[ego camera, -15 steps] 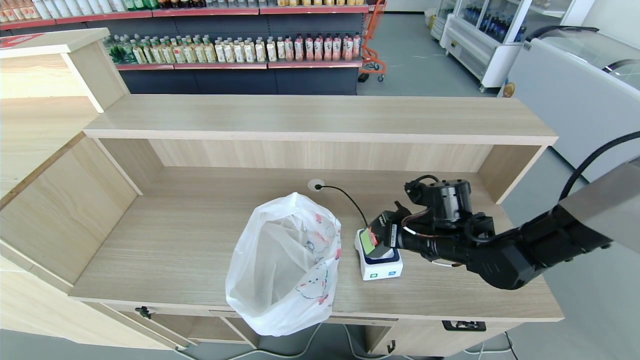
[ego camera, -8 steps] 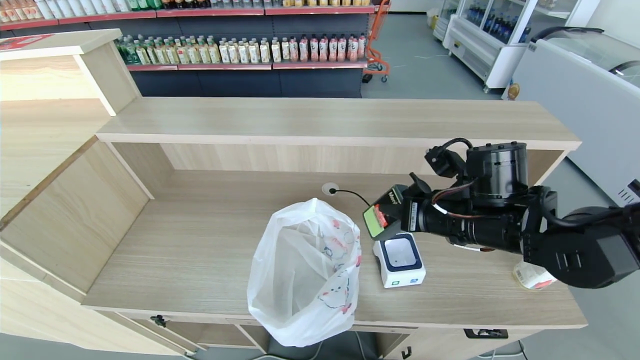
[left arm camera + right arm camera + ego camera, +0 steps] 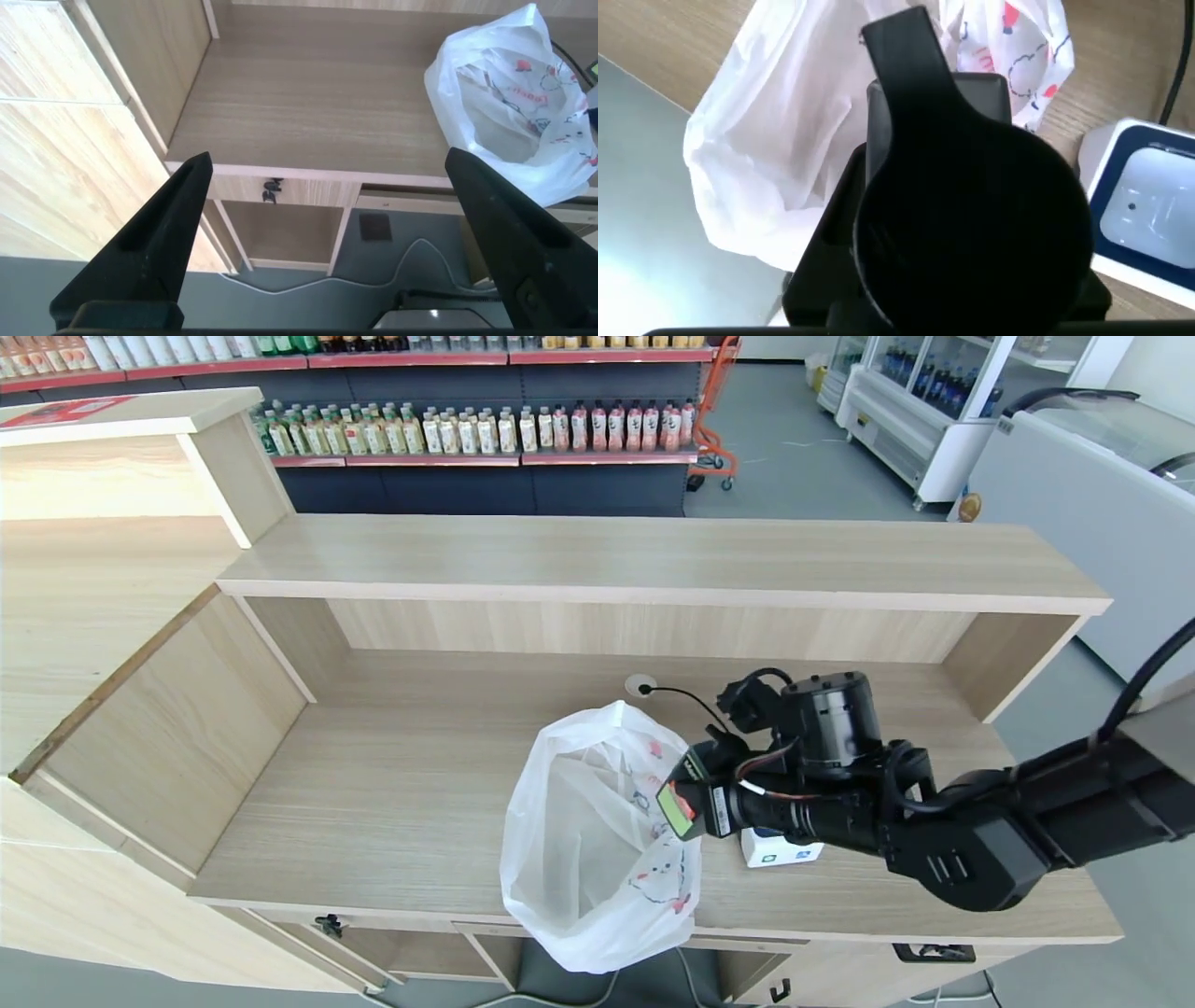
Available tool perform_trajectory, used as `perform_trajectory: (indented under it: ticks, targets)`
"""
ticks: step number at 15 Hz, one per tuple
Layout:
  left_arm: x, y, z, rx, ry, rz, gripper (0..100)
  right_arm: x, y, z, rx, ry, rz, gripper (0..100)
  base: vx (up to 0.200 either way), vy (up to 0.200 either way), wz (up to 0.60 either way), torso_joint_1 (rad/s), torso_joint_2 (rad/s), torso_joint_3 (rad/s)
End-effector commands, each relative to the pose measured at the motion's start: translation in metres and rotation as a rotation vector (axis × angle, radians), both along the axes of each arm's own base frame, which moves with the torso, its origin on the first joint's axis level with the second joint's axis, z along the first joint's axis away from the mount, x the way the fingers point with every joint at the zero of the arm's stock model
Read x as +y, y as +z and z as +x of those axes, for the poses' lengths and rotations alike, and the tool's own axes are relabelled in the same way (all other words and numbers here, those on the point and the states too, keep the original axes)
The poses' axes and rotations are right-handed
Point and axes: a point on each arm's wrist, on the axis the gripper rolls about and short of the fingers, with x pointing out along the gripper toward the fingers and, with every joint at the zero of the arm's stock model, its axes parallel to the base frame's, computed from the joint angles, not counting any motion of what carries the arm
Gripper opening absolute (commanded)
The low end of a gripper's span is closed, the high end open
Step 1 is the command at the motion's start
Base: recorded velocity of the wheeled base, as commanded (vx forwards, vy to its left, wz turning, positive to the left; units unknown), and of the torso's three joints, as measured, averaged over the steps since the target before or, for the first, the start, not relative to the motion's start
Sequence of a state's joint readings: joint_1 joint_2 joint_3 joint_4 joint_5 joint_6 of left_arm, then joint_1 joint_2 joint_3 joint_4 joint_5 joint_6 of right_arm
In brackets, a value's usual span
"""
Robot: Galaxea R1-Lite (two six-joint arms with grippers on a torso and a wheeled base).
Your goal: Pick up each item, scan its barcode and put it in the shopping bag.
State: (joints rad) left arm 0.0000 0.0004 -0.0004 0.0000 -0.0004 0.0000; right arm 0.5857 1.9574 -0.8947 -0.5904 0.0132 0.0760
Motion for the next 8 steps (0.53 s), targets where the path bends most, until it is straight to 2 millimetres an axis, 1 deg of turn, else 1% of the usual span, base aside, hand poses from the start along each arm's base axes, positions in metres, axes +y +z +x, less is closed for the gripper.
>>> perform_trajectory:
  ticks: [1, 3, 4, 7, 8]
  targets:
    - [0.0, 0.0, 0.0, 0.0, 0.0, 0.0, 100, 0.012, -0.042, 0.001, 0.04, 0.036, -0.08, 0, 0.0, 0.0, 0.0, 0.0, 0.0, 0.0]
    - [0.0, 0.0, 0.0, 0.0, 0.0, 0.0, 100, 0.026, -0.059, 0.007, -0.02, 0.065, -0.071, 0, 0.0, 0.0, 0.0, 0.0, 0.0, 0.0]
    - [0.0, 0.0, 0.0, 0.0, 0.0, 0.0, 100, 0.033, -0.063, 0.006, -0.038, 0.083, -0.064, 0, 0.0, 0.0, 0.0, 0.0, 0.0, 0.0]
    - [0.0, 0.0, 0.0, 0.0, 0.0, 0.0, 100, 0.049, -0.08, -0.002, -0.019, 0.135, -0.09, 0, 0.0, 0.0, 0.0, 0.0, 0.0, 0.0]
    - [0.0, 0.0, 0.0, 0.0, 0.0, 0.0, 100, 0.052, -0.085, -0.001, -0.025, 0.148, -0.107, 0, 0.0, 0.0, 0.0, 0.0, 0.0, 0.0]
